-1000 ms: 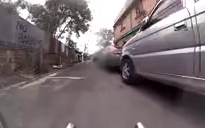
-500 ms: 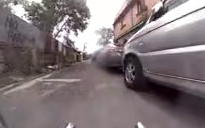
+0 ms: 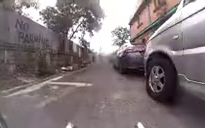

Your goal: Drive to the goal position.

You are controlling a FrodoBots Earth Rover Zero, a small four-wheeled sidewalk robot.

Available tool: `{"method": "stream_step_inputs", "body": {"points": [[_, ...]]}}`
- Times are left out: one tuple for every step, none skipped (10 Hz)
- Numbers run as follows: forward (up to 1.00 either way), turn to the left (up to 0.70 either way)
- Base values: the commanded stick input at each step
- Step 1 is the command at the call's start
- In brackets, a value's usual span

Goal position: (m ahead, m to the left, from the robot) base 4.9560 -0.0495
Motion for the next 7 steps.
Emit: {"method": "stream_step_inputs", "body": {"points": [[1.0, 0.03], [1.0, 0.02], [1.0, 0.02], [1.0, 0.02], [1.0, 0.02], [1.0, 0.02], [1.0, 0.02]]}}
